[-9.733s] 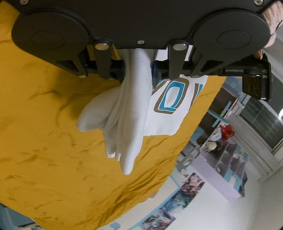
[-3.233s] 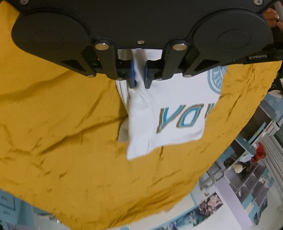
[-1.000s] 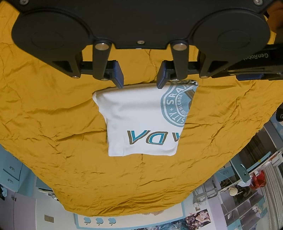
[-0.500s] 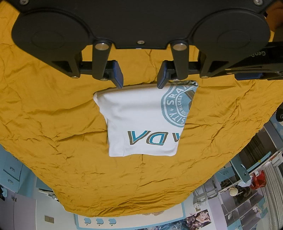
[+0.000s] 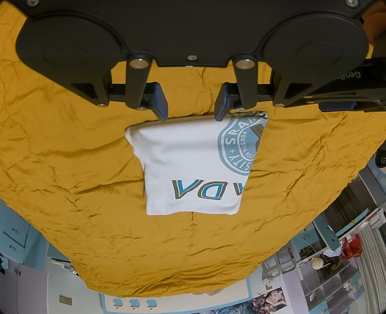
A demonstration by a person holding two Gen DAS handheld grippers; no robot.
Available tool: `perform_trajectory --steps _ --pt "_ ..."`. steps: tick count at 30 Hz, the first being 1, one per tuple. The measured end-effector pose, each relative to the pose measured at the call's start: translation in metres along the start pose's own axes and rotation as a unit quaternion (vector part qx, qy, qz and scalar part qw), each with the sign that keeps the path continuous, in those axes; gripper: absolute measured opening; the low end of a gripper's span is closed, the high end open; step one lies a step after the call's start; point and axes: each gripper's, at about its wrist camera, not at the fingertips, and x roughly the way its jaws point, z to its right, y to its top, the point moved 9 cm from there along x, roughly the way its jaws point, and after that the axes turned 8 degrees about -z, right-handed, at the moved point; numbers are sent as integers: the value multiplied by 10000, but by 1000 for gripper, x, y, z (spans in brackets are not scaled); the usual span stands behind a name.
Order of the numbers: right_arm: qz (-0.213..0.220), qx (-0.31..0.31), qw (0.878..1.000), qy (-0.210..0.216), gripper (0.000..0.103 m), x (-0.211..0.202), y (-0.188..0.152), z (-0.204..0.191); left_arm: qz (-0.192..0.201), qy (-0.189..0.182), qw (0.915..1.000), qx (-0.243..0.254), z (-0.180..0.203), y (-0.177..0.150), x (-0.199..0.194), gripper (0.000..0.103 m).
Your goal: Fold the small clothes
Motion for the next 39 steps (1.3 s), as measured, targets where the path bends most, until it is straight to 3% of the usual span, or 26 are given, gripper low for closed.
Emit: perform_trajectory --steps 39 --pt "-9 -9 10000 -5 46 0 1 -1 -25 72 10000 -7 -5 2 0 72"
